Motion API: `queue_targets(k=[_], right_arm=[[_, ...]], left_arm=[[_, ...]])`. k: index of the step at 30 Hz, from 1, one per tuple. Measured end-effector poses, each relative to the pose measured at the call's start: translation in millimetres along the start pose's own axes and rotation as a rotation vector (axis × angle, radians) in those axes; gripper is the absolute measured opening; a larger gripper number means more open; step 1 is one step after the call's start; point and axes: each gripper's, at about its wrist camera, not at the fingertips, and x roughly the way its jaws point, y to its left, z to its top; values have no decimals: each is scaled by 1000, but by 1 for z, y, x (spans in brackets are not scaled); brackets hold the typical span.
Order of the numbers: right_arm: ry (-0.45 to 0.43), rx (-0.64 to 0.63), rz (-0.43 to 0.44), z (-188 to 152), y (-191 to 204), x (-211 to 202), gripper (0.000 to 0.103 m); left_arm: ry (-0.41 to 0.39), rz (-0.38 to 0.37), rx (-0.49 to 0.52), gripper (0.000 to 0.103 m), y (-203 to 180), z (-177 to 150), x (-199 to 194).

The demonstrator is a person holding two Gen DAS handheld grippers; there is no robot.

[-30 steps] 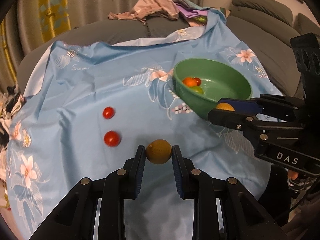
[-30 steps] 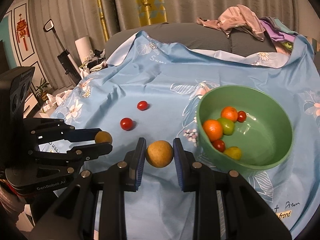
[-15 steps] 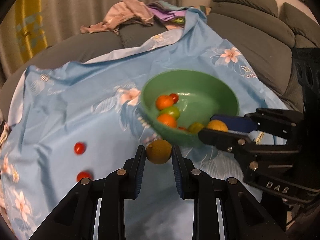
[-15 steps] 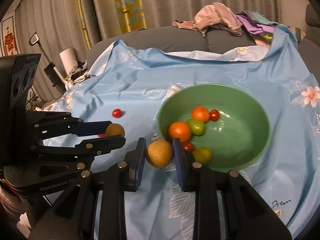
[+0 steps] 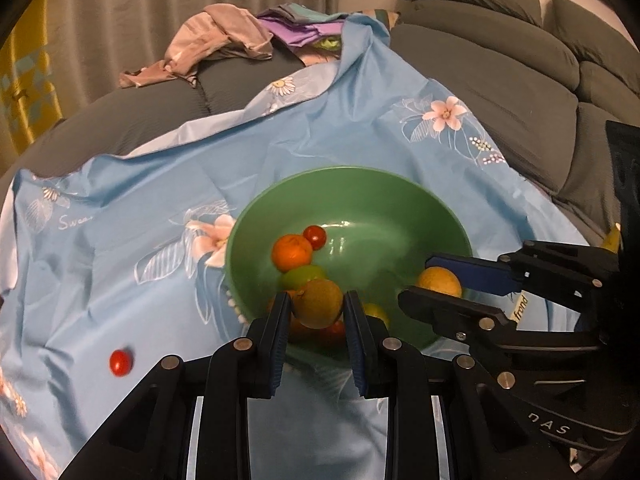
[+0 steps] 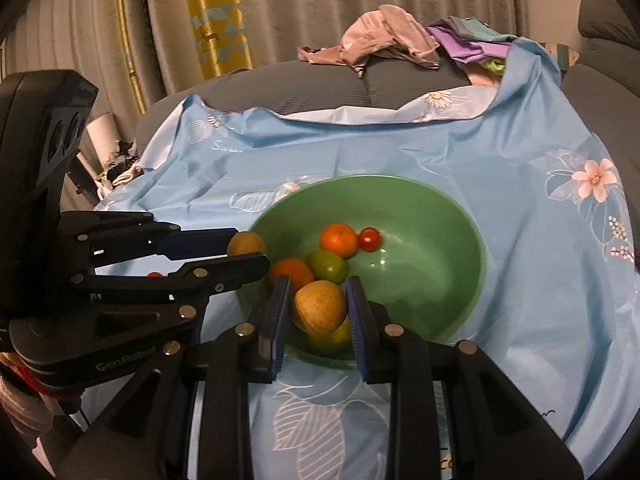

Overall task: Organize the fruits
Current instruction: 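Lower the yellow fruit into the bowl and open the right gripper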

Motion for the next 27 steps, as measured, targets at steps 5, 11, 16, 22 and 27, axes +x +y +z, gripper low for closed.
queue_targets(k=[5, 11, 16, 22, 27], right_arm=[[9, 10, -18, 0, -9, 7, 29], [26, 17, -28, -1, -14, 17, 29], [41, 25, -35, -2, -18, 22, 29], [52, 29, -41, -5, -19, 24, 29], [55, 32, -47, -6, -19, 24, 29]], left_arm=[[22, -5, 0, 27, -2, 2, 14], [53, -1, 2, 27, -4, 1, 28], [71, 1, 4, 27, -6, 1, 37], [80, 18, 4, 27, -4, 0, 41], [82, 27, 5, 27, -4, -2, 40]])
